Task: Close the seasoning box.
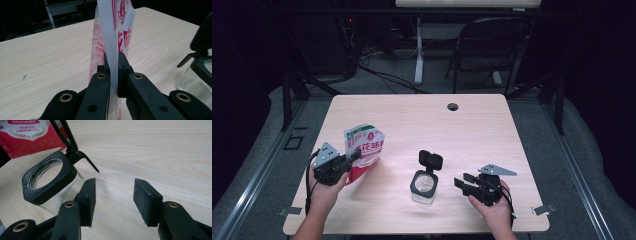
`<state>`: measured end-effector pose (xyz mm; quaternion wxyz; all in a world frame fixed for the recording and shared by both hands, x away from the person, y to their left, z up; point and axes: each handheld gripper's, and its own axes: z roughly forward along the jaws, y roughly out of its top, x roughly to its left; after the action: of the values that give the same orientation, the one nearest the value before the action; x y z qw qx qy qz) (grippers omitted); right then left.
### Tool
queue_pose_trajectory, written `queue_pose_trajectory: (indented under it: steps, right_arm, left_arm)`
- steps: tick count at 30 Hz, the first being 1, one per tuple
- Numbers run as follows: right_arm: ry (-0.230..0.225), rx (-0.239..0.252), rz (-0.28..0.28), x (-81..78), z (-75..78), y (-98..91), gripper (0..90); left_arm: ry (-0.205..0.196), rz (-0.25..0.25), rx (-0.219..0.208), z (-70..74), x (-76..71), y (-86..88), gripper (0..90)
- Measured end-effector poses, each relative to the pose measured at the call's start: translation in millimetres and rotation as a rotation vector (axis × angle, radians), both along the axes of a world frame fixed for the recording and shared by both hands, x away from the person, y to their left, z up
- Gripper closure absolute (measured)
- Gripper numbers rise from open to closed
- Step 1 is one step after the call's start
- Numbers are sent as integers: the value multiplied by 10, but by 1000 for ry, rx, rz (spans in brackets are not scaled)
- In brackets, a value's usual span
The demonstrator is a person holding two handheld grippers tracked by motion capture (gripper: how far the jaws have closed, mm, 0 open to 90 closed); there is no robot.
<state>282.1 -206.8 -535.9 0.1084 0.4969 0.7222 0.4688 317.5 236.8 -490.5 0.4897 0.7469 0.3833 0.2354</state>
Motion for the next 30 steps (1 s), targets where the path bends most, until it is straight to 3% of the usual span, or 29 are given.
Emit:
queue_pose_trajectory:
  steps: [10, 17, 23, 30]
  right_arm:
    - [-2, 1, 1, -2, 1, 2, 528]
    - [-10, 7, -2, 0, 21, -2, 526]
    - [-17, 29, 11, 32, 68, 9, 553]
    - [-79, 63, 46, 59, 248, 13, 609]
  left_arm:
    - [18, -85, 2, -67, -25, -246, 899]
    - [73, -81, -9, -155, -30, -207, 896]
    - [123, -81, 10, -247, -120, -183, 894]
    - [162, -113, -5, -315, -262, -144, 895]
